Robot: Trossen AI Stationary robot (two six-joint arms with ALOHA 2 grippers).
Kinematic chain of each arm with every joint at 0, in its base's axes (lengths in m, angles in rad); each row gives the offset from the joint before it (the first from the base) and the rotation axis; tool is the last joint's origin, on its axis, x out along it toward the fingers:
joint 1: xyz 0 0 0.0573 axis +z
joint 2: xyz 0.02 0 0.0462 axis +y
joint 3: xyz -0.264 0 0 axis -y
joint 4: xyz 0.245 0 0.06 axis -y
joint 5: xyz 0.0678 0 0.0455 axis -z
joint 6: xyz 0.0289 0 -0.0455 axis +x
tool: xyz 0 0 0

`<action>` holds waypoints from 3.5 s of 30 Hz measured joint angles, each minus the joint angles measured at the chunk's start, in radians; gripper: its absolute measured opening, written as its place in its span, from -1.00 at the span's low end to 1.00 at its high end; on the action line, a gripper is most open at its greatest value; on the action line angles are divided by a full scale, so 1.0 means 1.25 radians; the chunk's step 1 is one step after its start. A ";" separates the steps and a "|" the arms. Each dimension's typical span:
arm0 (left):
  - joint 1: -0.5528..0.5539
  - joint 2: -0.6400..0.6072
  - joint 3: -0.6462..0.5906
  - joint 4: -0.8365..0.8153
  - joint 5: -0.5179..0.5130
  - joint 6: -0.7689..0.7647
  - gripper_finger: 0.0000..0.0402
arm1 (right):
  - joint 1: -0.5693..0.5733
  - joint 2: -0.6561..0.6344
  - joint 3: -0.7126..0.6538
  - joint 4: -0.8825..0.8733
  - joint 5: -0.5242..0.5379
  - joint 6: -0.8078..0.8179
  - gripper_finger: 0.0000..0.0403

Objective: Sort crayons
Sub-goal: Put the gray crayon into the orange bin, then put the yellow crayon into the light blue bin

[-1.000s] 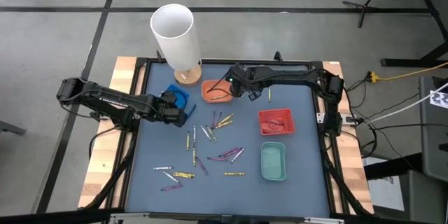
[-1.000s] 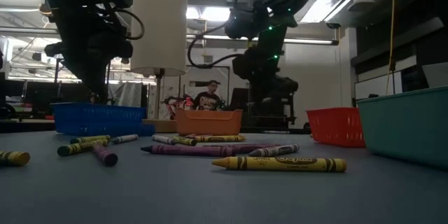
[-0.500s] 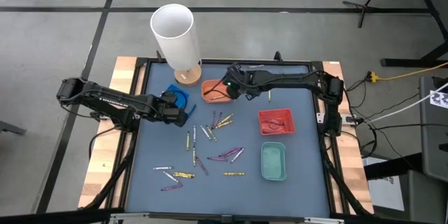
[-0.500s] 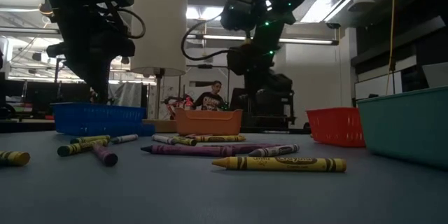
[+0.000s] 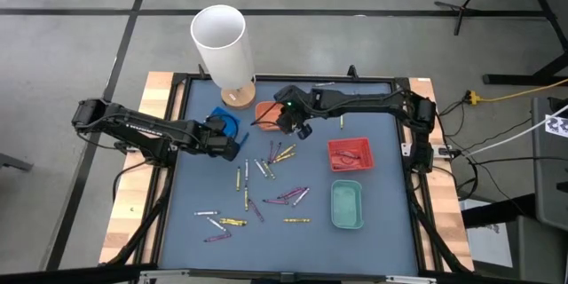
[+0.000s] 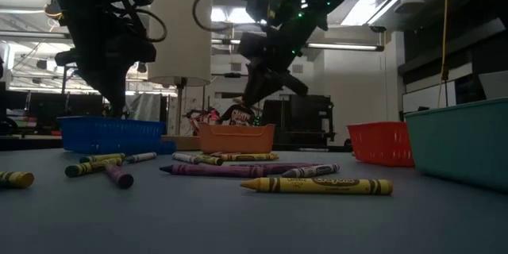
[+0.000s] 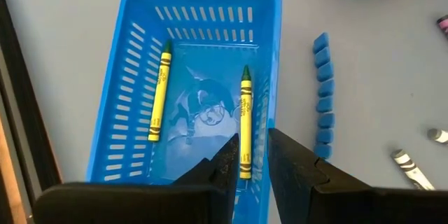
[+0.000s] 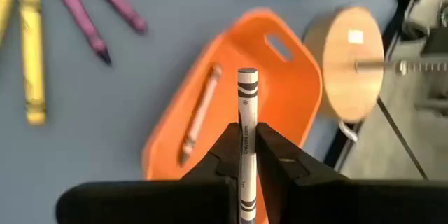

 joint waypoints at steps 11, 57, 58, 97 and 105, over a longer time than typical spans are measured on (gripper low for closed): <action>-0.004 0.000 0.000 0.048 0.052 0.004 -0.70 | -0.001 0.000 0.000 0.011 -0.010 0.000 -0.77; -0.436 0.270 0.001 0.637 0.303 0.124 -0.70 | 0.091 -0.421 -0.028 -0.541 -0.018 0.532 -0.39; -0.436 0.271 0.001 0.637 0.309 0.124 -0.70 | 0.095 -0.438 -0.045 -0.540 -0.018 0.539 -0.39; -0.470 0.271 0.001 0.564 0.279 0.292 -0.36 | 0.094 -0.711 -0.379 -0.357 0.013 0.689 -0.39; -0.472 0.271 0.000 0.550 0.276 0.292 -0.36 | 0.094 -0.711 -0.379 -0.357 0.013 0.689 -0.39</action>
